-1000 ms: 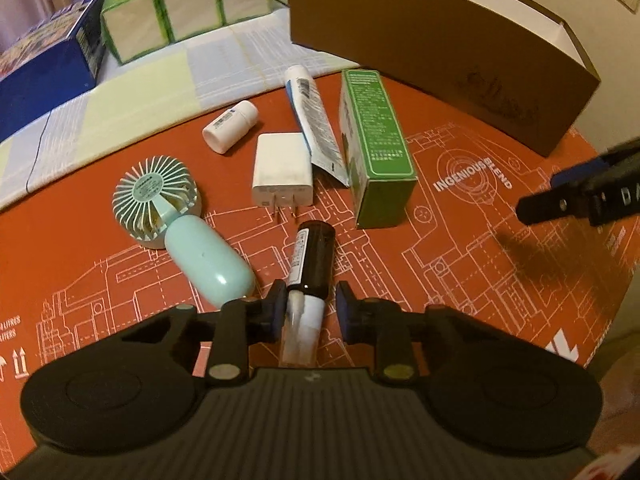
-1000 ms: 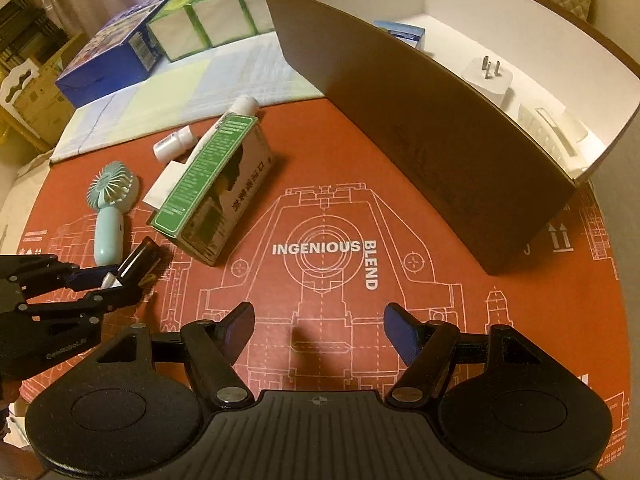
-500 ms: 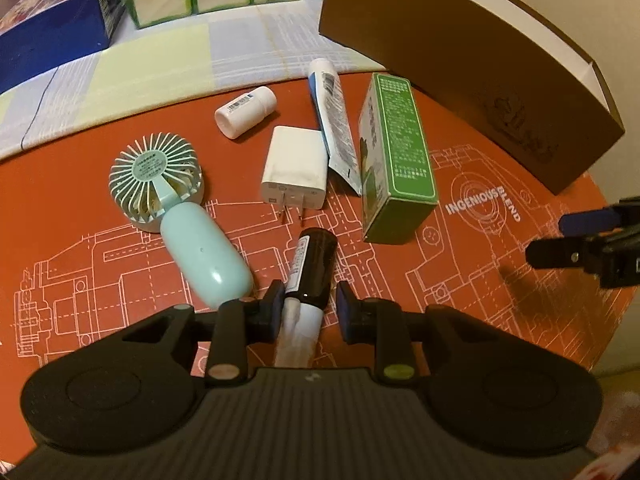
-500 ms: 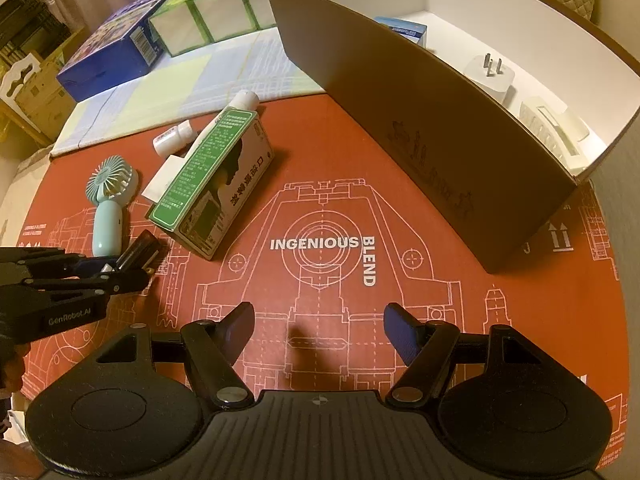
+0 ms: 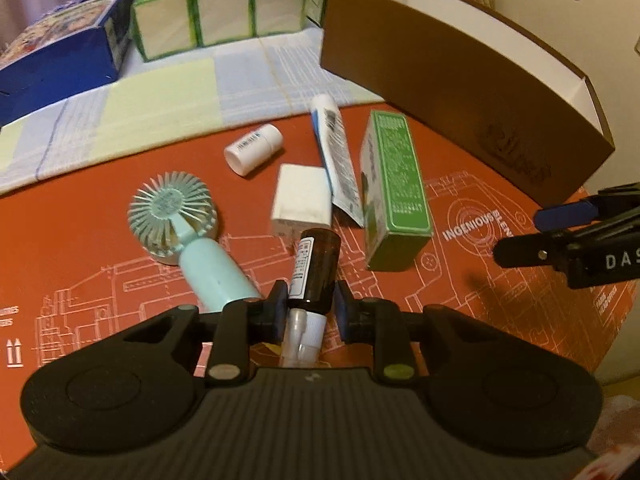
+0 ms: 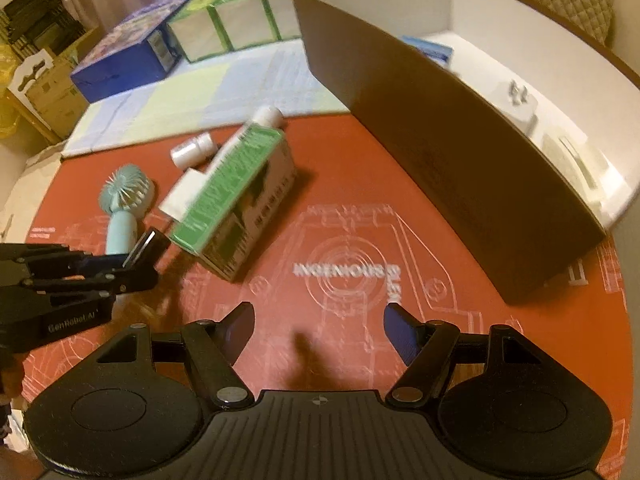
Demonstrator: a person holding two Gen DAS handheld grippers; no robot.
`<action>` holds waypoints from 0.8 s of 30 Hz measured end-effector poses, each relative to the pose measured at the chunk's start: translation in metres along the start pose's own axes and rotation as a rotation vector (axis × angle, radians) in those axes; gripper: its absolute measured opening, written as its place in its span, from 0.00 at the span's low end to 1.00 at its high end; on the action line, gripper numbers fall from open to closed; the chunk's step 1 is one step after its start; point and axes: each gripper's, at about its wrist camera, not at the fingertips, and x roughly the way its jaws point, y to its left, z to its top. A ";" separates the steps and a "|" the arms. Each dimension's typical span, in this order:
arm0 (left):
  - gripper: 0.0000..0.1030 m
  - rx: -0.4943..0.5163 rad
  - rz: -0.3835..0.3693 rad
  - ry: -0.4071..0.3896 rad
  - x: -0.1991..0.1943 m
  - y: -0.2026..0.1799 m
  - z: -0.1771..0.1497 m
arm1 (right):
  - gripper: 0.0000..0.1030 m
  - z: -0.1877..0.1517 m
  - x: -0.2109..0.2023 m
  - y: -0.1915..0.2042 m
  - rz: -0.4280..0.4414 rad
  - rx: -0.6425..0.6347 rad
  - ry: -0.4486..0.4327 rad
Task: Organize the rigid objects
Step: 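Grasp the green box with the right gripper while the left holds the brown bottle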
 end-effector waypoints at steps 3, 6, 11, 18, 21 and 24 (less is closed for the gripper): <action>0.20 -0.020 0.019 -0.014 -0.009 0.007 0.003 | 0.66 0.009 0.001 0.014 0.031 -0.031 -0.027; 0.20 -0.041 0.038 -0.030 -0.018 0.015 0.004 | 0.66 0.018 0.005 0.031 0.056 -0.064 -0.042; 0.19 -0.085 0.071 -0.045 -0.028 0.030 0.004 | 0.66 0.029 0.020 0.055 0.085 -0.105 -0.041; 0.19 -0.139 0.109 -0.029 -0.032 0.051 -0.004 | 0.66 0.037 0.045 0.067 0.056 -0.101 -0.022; 0.19 -0.147 0.112 -0.021 -0.031 0.056 -0.007 | 0.49 0.037 0.049 0.065 0.045 -0.113 -0.012; 0.19 -0.152 0.111 -0.014 -0.029 0.059 -0.009 | 0.37 0.035 0.050 0.056 0.051 -0.104 0.005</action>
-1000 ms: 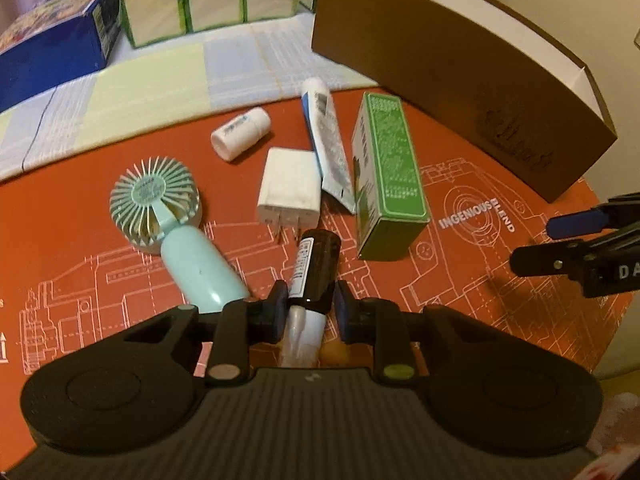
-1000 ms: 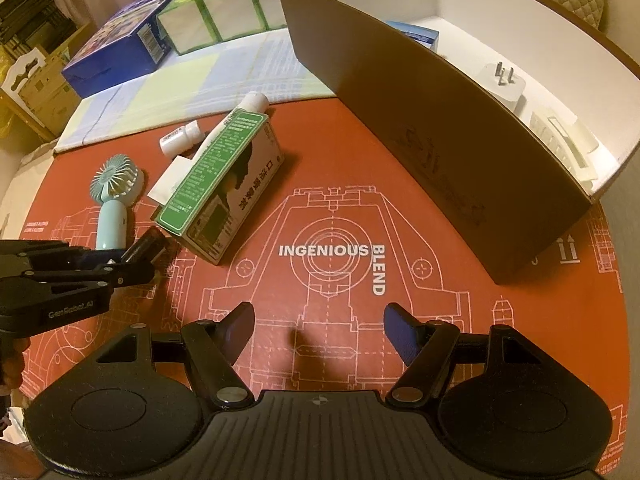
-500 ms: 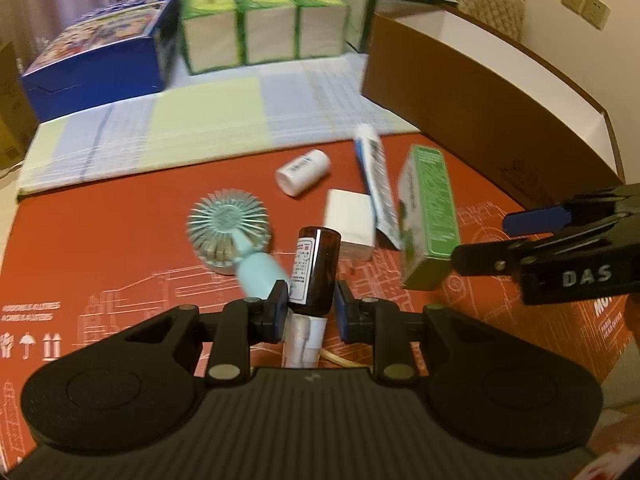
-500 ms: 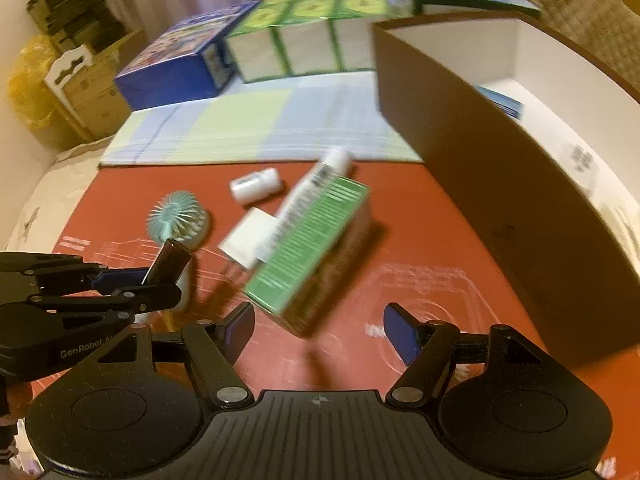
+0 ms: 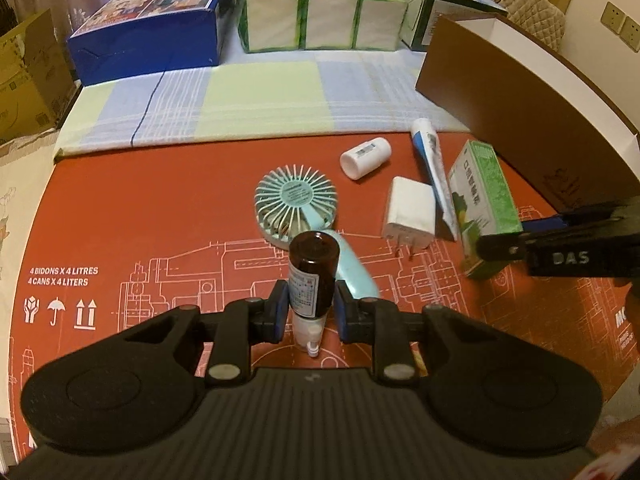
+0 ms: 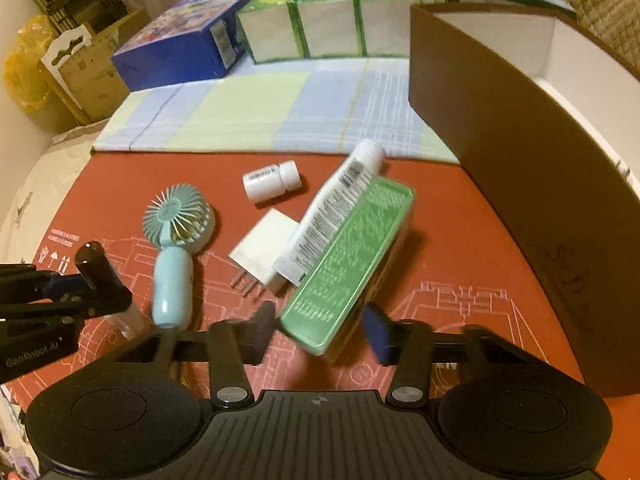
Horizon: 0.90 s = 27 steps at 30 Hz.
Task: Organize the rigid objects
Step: 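Grasp the green box with the right gripper while the left holds the brown bottle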
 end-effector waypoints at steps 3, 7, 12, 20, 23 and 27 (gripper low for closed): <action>0.19 0.004 -0.005 -0.005 0.000 0.003 -0.001 | 0.32 -0.004 -0.006 -0.005 -0.018 -0.038 0.000; 0.19 -0.001 -0.002 0.006 0.001 0.010 -0.002 | 0.30 -0.008 -0.013 -0.012 -0.034 -0.070 0.017; 0.19 -0.040 0.006 0.026 0.013 0.021 0.002 | 0.29 -0.012 -0.014 -0.021 -0.031 -0.044 0.031; 0.19 -0.062 0.018 0.091 0.030 0.028 -0.008 | 0.29 -0.012 -0.012 -0.026 -0.022 -0.041 0.044; 0.27 -0.064 -0.005 0.084 0.027 0.030 -0.012 | 0.30 -0.011 -0.012 -0.029 -0.007 -0.020 0.053; 0.29 -0.036 0.008 0.084 0.030 0.026 -0.011 | 0.31 -0.007 -0.012 -0.034 0.013 0.005 0.062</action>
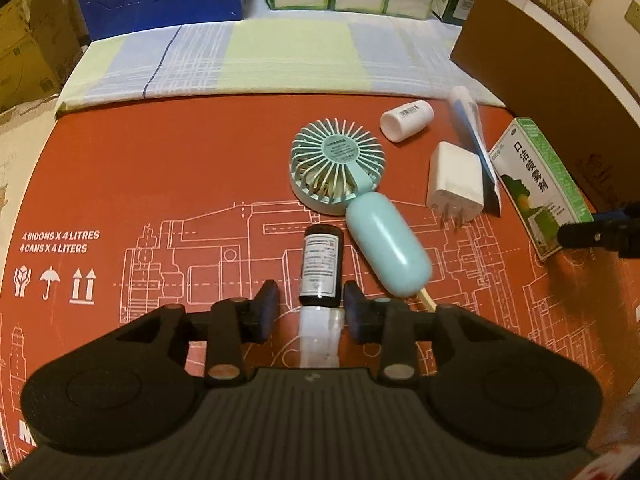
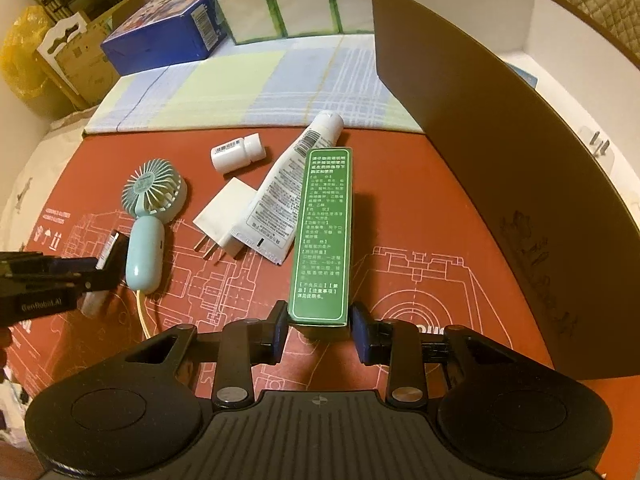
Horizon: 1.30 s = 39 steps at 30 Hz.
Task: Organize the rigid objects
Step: 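Grasp the green box with the right gripper while the left holds the brown bottle, then carry the brown bottle and green box over the brown box with both grippers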
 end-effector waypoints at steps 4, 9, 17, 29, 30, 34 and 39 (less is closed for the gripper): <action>0.29 0.012 0.006 0.008 0.005 -0.006 0.002 | 0.35 0.006 0.001 0.001 0.002 0.000 -0.008; 0.19 0.028 0.030 0.007 0.008 -0.012 0.006 | 0.40 0.016 0.004 0.003 -0.005 -0.008 -0.024; 0.19 0.006 0.066 0.011 0.009 -0.014 0.007 | 0.40 0.029 0.014 0.006 -0.028 -0.028 -0.039; 0.19 -0.008 0.079 -0.011 0.000 -0.016 0.007 | 0.27 0.032 0.021 0.009 -0.078 -0.081 -0.049; 0.19 -0.008 0.079 -0.014 -0.002 -0.016 0.007 | 0.26 0.031 0.020 0.009 -0.085 -0.089 -0.053; 0.19 -0.013 0.079 -0.026 -0.010 -0.018 0.008 | 0.26 0.026 0.013 0.006 -0.073 -0.086 -0.060; 0.19 -0.004 0.069 -0.052 -0.024 -0.026 0.008 | 0.26 0.018 -0.002 0.006 -0.060 -0.086 -0.076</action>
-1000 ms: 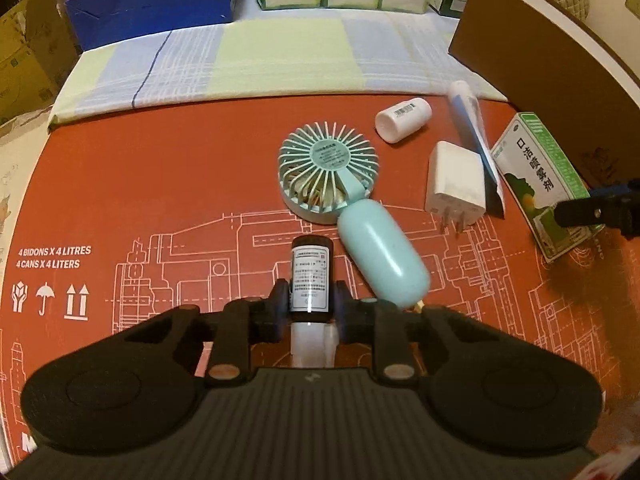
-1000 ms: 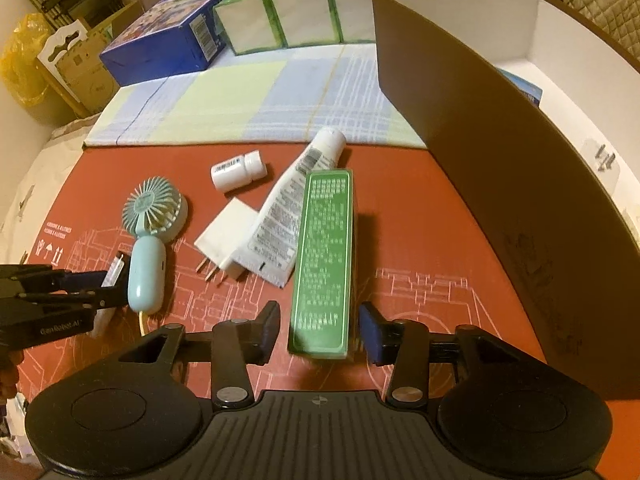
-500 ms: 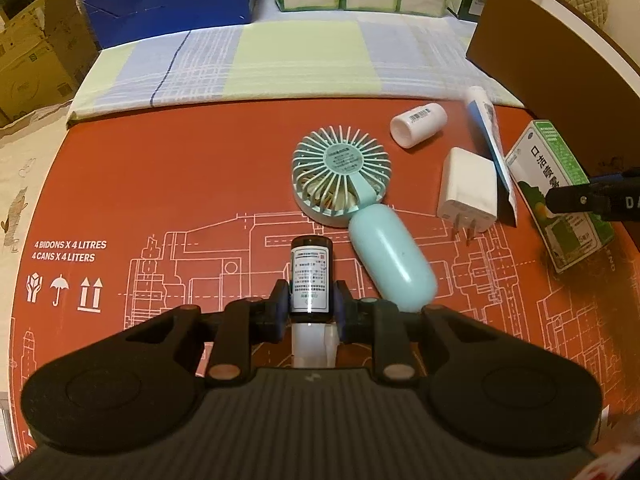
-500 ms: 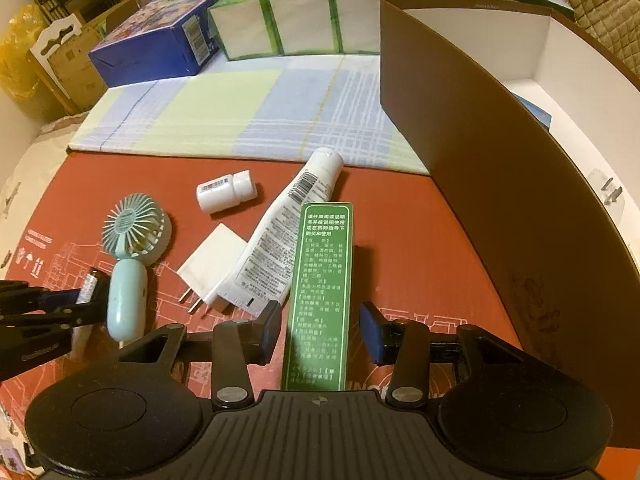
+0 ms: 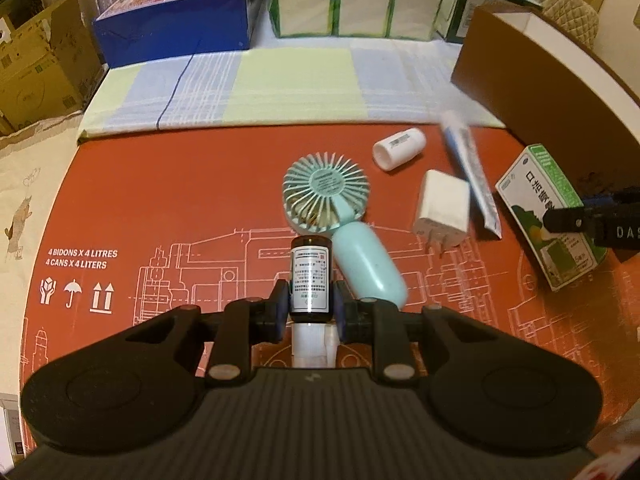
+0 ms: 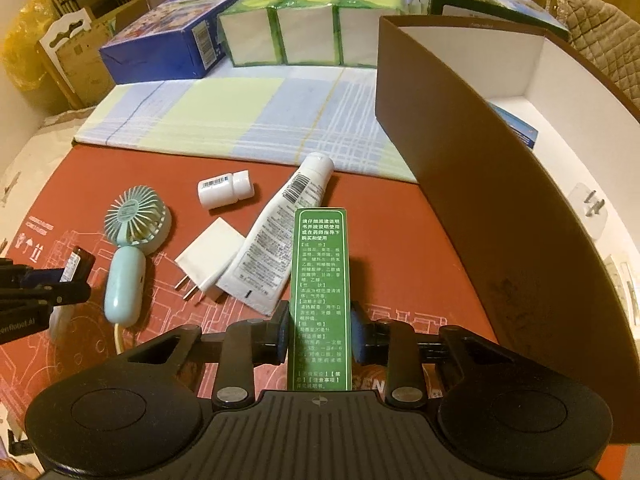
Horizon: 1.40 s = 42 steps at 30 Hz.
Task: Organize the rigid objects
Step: 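Carry the brown bottle and green box over the brown box with both grippers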
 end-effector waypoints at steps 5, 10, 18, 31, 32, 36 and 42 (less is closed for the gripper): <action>0.19 0.011 -0.020 -0.024 -0.014 -0.011 0.001 | 0.26 -0.007 -0.017 -0.001 0.006 0.004 -0.019; 0.19 0.035 -0.043 -0.047 -0.026 -0.023 0.005 | 0.26 -0.013 -0.034 -0.004 0.009 0.016 -0.041; 0.19 0.114 -0.084 -0.077 -0.038 -0.056 0.020 | 0.26 -0.019 -0.063 -0.011 0.006 0.029 -0.074; 0.19 0.266 -0.188 -0.164 -0.058 -0.132 0.061 | 0.26 -0.009 -0.118 -0.032 0.002 0.040 -0.187; 0.19 0.276 -0.200 -0.175 -0.061 -0.139 0.066 | 0.26 -0.007 -0.122 -0.035 -0.003 0.044 -0.196; 0.19 0.309 -0.232 -0.206 -0.065 -0.165 0.084 | 0.26 -0.001 -0.133 -0.052 -0.022 0.058 -0.223; 0.19 0.340 -0.272 -0.230 -0.062 -0.203 0.111 | 0.26 0.012 -0.144 -0.086 -0.049 0.094 -0.252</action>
